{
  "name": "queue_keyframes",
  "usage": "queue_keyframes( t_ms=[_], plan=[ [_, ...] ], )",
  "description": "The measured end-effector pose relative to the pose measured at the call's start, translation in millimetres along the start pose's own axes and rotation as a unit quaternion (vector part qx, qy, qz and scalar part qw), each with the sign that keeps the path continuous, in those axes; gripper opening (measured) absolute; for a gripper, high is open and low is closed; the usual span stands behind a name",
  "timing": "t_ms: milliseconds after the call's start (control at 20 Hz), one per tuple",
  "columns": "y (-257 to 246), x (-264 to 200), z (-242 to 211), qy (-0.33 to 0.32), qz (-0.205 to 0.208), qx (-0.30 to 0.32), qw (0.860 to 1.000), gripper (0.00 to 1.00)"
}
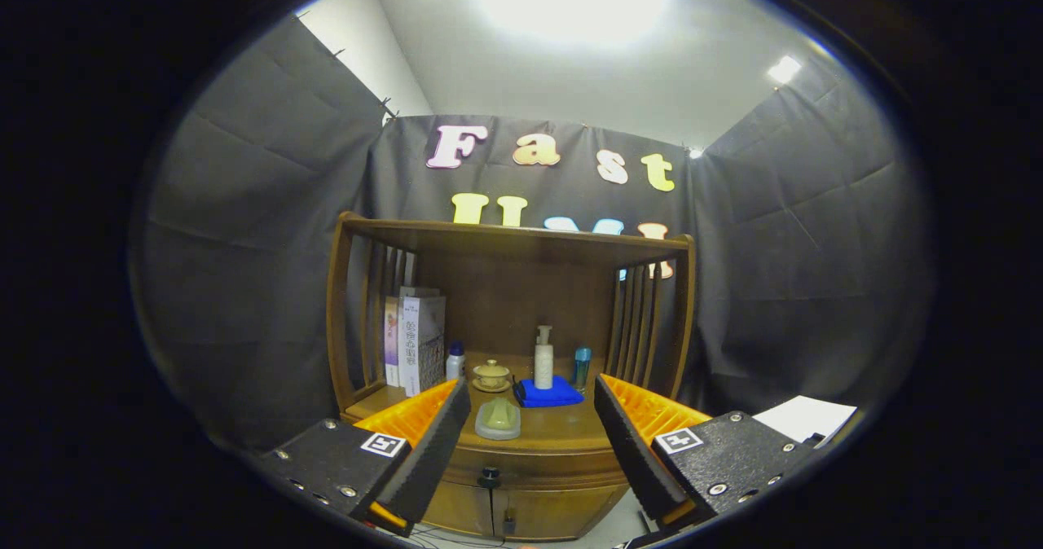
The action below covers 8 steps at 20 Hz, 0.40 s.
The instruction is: Pull open the drawer, take out the items inside it, and place them on the countertop above the cabinet.
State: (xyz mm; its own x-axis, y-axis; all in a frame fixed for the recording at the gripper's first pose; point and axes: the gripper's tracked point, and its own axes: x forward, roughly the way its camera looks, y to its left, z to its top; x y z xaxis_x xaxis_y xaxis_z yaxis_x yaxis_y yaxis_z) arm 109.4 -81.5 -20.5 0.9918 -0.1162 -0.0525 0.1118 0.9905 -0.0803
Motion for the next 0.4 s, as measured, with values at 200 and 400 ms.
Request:
queue_keyframes(
  t_ms=[200, 400],
  plan=[
    [-6.7, 1.7, -0.8, 0.003, -0.01, -0.004, 1.0, 0.95],
    [-1.0, 2.5, -0.9, 0.004, 0.0, 0.006, 1.0, 0.95]
  ],
)
